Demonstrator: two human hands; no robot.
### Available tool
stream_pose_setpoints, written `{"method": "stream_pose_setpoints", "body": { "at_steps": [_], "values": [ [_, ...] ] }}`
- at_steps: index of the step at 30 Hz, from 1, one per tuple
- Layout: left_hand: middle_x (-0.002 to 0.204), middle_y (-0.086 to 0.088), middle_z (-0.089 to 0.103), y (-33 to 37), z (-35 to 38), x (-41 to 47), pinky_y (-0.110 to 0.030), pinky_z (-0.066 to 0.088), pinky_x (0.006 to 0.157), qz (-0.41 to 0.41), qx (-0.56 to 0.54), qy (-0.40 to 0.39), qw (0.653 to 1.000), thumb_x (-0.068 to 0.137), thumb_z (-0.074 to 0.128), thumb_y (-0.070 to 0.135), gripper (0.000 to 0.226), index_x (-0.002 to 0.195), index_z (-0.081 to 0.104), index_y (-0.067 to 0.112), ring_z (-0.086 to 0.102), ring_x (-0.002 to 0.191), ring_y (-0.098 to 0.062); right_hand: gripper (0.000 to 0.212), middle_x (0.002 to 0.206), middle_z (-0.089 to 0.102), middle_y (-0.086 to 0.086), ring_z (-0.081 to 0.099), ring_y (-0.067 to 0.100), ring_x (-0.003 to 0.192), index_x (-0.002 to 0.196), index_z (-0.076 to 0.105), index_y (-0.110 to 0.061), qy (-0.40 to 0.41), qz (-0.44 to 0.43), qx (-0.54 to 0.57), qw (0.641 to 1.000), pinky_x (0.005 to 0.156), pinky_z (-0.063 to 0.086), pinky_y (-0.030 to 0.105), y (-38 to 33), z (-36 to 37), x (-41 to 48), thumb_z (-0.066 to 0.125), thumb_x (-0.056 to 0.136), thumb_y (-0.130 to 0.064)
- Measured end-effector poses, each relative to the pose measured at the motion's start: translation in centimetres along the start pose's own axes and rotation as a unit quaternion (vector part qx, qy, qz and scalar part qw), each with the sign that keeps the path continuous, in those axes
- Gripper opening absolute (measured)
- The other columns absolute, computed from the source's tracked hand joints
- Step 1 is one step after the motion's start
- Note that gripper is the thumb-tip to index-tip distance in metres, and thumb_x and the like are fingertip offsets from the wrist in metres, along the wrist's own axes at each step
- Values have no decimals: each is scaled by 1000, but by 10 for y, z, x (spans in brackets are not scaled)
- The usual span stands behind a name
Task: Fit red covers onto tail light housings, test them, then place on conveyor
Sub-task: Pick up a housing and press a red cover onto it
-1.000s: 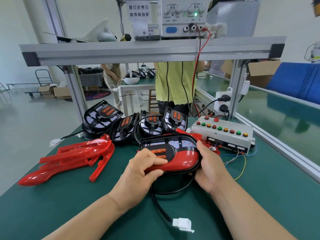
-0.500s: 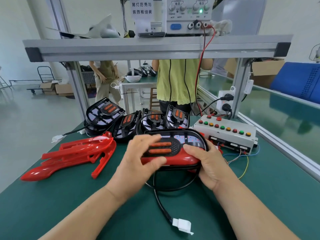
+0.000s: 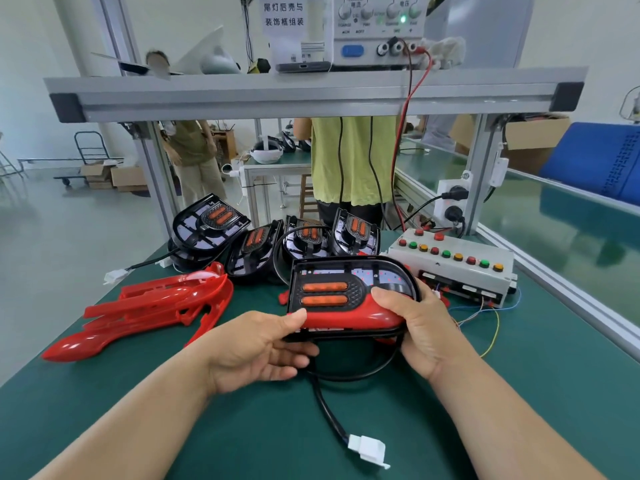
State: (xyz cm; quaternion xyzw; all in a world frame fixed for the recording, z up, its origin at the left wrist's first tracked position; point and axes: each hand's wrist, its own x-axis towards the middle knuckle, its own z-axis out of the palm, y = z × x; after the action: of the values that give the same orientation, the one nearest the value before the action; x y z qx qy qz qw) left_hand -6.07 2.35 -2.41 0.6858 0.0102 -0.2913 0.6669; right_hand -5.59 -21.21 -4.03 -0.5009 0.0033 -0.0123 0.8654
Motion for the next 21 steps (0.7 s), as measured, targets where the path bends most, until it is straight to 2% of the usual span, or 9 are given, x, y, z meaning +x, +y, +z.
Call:
{"method": "stream_pose_setpoints", "body": {
  "at_steps": [5, 14, 21],
  "values": [
    [110, -19, 72, -3, 0, 3, -30, 61, 68, -22, -103, -34, 994, 78, 67, 34, 45, 112, 71, 5, 71, 78, -18, 70, 113, 71, 23, 71, 29, 86, 126, 61, -4, -12, -7, -4, 1000, 71, 61, 38, 2, 0, 0, 79, 58, -3],
    [98, -21, 74, -5, 9, 7, -26, 59, 58, 2, -79, 42, 996, 70, 72, 26, 42, 104, 70, 1, 73, 71, -21, 60, 99, 75, 17, 73, 26, 77, 114, 65, -9, -4, -2, 0, 1000, 65, 61, 37, 2, 0, 0, 78, 56, -1],
    [96, -22, 74, -8, 12, 8, -26, 57, 58, 27, -70, 64, 995, 71, 73, 27, 40, 102, 71, 2, 71, 67, -20, 71, 106, 74, 18, 73, 29, 84, 124, 62, -9, 0, 0, 3, 1000, 67, 60, 38, 0, -2, 1, 79, 55, -3]
  ]
}}
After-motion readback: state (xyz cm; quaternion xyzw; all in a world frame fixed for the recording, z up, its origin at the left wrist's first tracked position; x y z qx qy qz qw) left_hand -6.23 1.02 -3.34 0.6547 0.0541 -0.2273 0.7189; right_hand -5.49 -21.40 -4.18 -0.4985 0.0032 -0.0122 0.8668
